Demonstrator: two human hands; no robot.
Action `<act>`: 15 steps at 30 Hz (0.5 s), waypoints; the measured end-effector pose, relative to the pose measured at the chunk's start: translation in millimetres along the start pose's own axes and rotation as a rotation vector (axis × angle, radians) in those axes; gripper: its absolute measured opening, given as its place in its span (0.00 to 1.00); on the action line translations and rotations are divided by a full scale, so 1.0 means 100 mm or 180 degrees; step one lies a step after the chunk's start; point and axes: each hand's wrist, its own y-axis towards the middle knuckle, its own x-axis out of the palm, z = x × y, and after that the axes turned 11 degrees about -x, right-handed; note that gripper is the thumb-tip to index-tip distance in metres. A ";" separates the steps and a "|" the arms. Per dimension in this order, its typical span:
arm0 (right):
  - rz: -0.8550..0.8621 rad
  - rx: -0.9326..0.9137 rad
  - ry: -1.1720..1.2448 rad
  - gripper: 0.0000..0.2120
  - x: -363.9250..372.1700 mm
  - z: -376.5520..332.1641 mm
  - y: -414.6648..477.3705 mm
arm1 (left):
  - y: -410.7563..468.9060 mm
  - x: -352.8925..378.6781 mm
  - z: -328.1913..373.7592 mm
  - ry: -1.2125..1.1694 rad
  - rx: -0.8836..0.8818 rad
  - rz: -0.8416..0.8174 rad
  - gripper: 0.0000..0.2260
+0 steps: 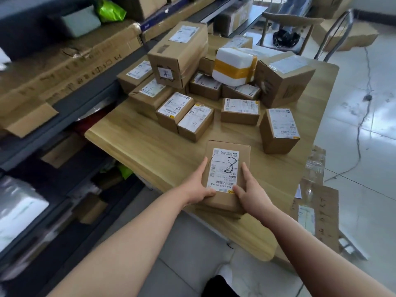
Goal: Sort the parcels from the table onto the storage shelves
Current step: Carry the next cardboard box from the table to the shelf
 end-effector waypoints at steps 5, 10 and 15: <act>-0.0285 -0.0196 -0.0144 0.38 0.47 -0.30 -0.20 | -0.37 -0.22 -0.61 -0.0094 -0.0187 0.0403 0.48; -0.0719 -0.0560 -0.0331 0.41 1.14 -0.79 -0.38 | -0.89 -0.57 -1.41 -0.0465 -0.0470 0.0729 0.48; -0.1164 -0.1027 -0.0502 0.41 1.94 -1.42 -0.69 | -1.58 -0.91 -2.31 -0.0883 -0.0707 0.1092 0.47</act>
